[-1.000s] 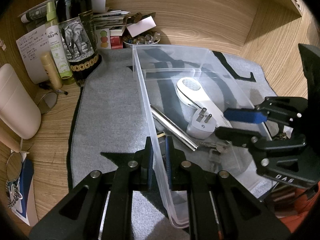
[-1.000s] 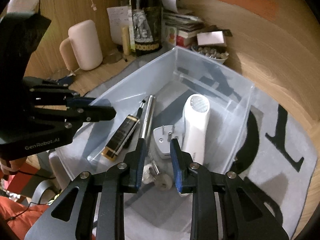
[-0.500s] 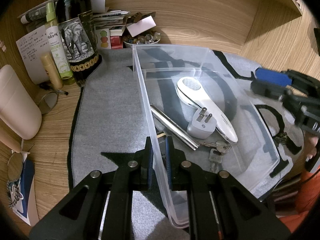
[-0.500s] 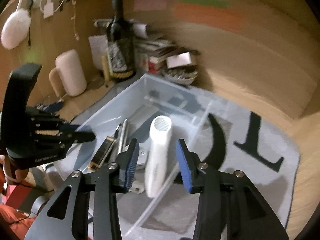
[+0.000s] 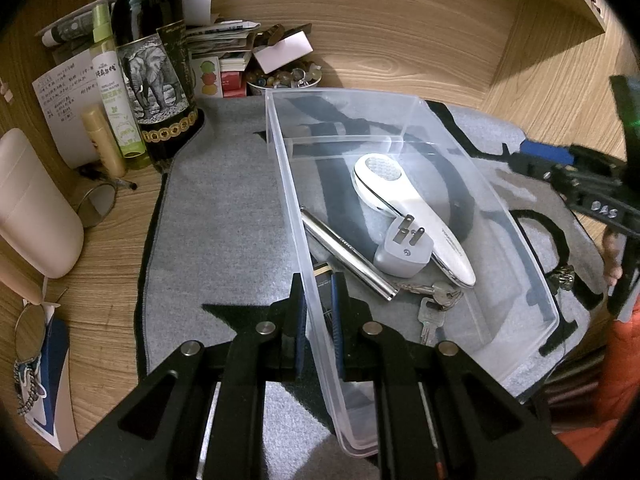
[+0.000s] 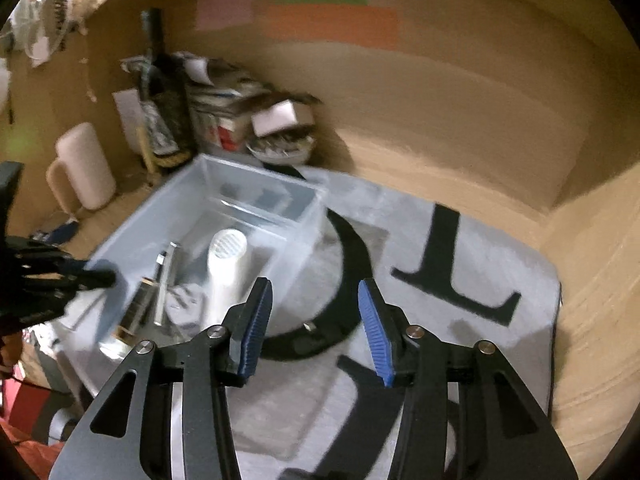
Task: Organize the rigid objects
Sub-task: 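Grasp the small black plug on the mat with the right gripper, then place the small black plug into the clear box and open the right gripper, then grasp the black connector piece on the mat with the right gripper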
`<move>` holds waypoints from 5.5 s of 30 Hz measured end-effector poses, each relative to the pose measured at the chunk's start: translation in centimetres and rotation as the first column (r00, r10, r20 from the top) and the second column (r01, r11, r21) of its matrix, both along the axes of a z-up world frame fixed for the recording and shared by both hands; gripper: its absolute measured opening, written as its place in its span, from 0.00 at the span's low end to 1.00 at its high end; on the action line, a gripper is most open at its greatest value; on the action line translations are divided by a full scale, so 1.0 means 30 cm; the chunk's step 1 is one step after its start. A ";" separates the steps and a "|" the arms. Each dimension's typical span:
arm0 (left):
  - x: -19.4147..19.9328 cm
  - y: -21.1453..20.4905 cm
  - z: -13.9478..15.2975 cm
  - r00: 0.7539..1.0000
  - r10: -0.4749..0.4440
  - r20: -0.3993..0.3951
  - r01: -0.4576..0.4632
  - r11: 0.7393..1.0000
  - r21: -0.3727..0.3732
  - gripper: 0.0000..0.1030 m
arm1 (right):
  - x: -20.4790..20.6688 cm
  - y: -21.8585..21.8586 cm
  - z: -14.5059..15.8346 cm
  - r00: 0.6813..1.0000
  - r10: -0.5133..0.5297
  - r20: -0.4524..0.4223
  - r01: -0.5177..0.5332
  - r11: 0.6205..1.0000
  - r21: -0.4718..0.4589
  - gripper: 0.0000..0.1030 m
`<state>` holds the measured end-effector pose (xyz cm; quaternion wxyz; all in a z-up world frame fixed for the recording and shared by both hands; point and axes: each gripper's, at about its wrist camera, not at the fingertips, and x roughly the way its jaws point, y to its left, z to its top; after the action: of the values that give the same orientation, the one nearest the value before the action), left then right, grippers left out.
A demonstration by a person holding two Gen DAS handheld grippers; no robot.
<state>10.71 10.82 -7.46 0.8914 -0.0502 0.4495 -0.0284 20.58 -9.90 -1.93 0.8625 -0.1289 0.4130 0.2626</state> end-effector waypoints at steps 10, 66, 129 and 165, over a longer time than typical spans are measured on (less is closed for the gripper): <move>-0.002 0.005 -0.002 1.000 0.000 0.001 0.000 1.000 -0.004 0.11 | 0.071 0.012 -0.176 0.989 0.005 -0.146 -0.016 0.997 -0.075 0.40; -0.003 -0.002 0.001 1.000 -0.003 -0.001 0.003 1.000 0.000 0.11 | -0.116 0.130 0.069 0.981 0.177 0.082 -0.180 0.983 0.028 0.14; 0.006 -0.013 0.004 1.000 -0.007 0.003 0.007 1.000 0.004 0.11 | -0.302 -0.187 -0.217 0.977 -0.185 -0.106 0.183 0.983 -0.021 0.55; 0.005 -0.012 0.002 1.000 -0.007 0.004 0.007 1.000 0.000 0.11 | -0.146 -0.152 -0.215 0.982 -0.166 -0.090 0.160 0.985 -0.066 0.42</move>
<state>10.84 10.47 -7.39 0.8923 -0.0484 0.4478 -0.0318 16.21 -14.44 -8.39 0.8562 -0.1072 0.4704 0.1847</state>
